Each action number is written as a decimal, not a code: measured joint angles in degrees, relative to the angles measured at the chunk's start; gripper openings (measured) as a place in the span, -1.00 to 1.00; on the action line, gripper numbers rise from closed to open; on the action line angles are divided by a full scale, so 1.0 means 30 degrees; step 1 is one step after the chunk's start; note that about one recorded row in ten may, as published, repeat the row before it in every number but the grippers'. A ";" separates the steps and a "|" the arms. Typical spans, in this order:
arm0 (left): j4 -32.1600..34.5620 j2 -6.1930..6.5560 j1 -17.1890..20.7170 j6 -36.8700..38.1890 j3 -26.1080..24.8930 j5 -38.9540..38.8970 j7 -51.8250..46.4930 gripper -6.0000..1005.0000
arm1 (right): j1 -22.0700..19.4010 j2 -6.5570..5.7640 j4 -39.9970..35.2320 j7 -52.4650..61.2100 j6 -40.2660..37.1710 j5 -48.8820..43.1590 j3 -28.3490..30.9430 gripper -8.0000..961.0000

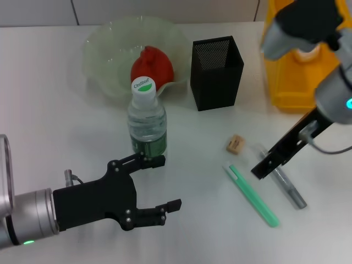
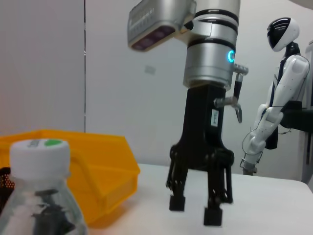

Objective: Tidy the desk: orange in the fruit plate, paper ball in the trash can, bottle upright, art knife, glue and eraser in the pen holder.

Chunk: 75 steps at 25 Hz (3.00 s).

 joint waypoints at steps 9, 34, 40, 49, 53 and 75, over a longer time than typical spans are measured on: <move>-0.0096 0.0020 0.0024 0.0043 -0.0516 0.0006 0.0037 0.71 | 0.0043 0.0056 0.1322 0.1030 0.1738 0.0042 -0.2300 0.74; -0.0127 0.0036 0.0053 0.0089 -0.0507 -0.0008 -0.0019 0.71 | 0.1252 0.0117 0.4920 0.1905 0.4208 0.1061 -0.4000 -0.11; -0.0126 0.0037 0.0076 0.0048 -0.0507 -0.0008 0.0024 0.71 | 0.1413 0.0118 0.5421 0.1905 0.4537 0.1061 -0.4262 -0.18; -0.0126 0.0010 0.0044 0.0008 -0.0508 -0.0017 0.0022 0.71 | 0.1789 0.0116 0.6314 0.1903 0.4718 0.1055 -0.4609 -0.28; -0.0126 0.0006 0.0002 0.0011 -0.0508 -0.0018 -0.0023 0.71 | 0.1903 0.0113 0.6596 0.1897 0.4873 0.1062 -0.4728 -0.55; -0.0112 0.0018 0.0035 0.0219 -0.0508 -0.0025 -0.0049 0.71 | -0.7868 0.0025 -0.6257 -0.7125 1.3015 0.9102 0.2015 -0.80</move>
